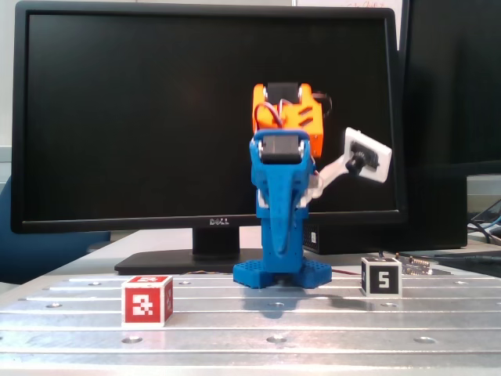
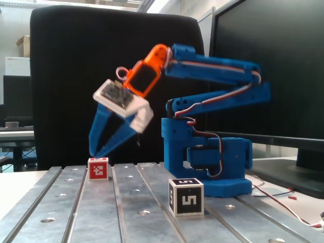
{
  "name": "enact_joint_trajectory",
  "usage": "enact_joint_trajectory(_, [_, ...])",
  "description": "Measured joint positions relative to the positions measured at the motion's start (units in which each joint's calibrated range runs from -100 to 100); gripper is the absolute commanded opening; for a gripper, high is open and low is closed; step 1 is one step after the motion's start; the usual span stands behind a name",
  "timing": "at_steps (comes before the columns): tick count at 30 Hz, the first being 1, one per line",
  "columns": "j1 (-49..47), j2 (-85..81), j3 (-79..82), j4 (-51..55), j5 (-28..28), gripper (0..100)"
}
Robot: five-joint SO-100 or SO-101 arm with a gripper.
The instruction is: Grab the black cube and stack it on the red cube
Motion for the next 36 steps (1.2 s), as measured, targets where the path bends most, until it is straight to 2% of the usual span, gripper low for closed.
enact_joint_trajectory(7, [-3.11, 20.3, -17.57, 4.64, -0.63, 1])
enact_joint_trajectory(14, [-7.33, 39.75, -40.22, 14.53, -6.72, 1])
enact_joint_trajectory(18, [-10.74, 46.34, -47.46, 19.08, -11.02, 1])
enact_joint_trajectory(27, [-20.96, 48.12, -49.18, 20.89, -20.41, 1])
enact_joint_trajectory(36, [-28.15, 48.03, -41.39, 22.69, -23.56, 1])
